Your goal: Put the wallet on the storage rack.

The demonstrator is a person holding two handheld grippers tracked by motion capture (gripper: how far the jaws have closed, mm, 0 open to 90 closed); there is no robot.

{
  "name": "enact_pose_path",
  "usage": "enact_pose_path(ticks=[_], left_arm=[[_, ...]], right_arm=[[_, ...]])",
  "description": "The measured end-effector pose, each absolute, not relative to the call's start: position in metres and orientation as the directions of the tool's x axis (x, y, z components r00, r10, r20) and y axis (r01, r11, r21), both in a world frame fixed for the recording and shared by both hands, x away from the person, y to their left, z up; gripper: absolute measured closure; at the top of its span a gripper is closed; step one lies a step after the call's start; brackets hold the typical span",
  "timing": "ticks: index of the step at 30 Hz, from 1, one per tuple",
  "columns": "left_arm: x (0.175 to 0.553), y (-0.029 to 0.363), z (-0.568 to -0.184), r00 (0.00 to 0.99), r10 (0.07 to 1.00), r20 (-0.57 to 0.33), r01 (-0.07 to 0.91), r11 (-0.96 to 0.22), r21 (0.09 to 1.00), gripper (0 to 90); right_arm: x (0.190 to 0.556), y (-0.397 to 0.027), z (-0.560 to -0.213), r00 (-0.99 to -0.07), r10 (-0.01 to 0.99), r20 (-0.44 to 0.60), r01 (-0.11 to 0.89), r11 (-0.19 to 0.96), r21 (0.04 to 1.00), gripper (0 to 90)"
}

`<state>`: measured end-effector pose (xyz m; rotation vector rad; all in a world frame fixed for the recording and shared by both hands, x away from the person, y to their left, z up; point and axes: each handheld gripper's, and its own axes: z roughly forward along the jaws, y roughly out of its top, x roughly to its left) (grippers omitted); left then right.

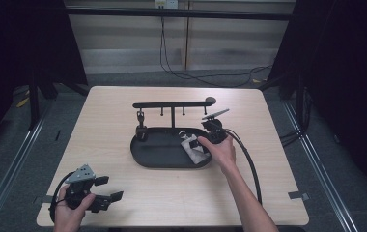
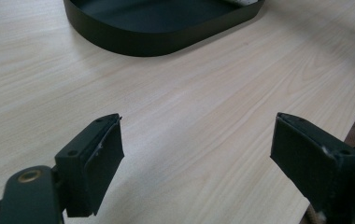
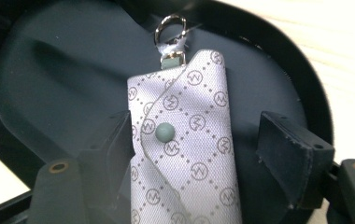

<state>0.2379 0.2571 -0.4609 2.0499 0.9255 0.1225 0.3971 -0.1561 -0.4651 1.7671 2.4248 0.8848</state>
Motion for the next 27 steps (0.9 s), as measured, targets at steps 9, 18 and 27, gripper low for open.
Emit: enact_pose_path(ticks=[9,18,27], left_arm=[[0.239,0.257,-0.462,0.716,0.656,-0.239,0.572,-0.355,0.739,16.8],[0.239,0.257,-0.462,0.718,0.654,-0.239,0.572,-0.358,0.738,16.8],[0.239,0.257,-0.462,0.716,0.655,-0.241,0.574,-0.356,0.737,16.8]], right_arm=[[0.388,-0.170,-0.458,-0.375,0.870,0.319,0.845,0.180,0.503,20.1],[0.380,-0.189,-0.441,-0.382,0.873,0.302,0.808,0.157,0.568,16.9],[0.366,-0.212,-0.435,-0.364,0.883,0.295,0.792,0.126,0.597,17.4]])
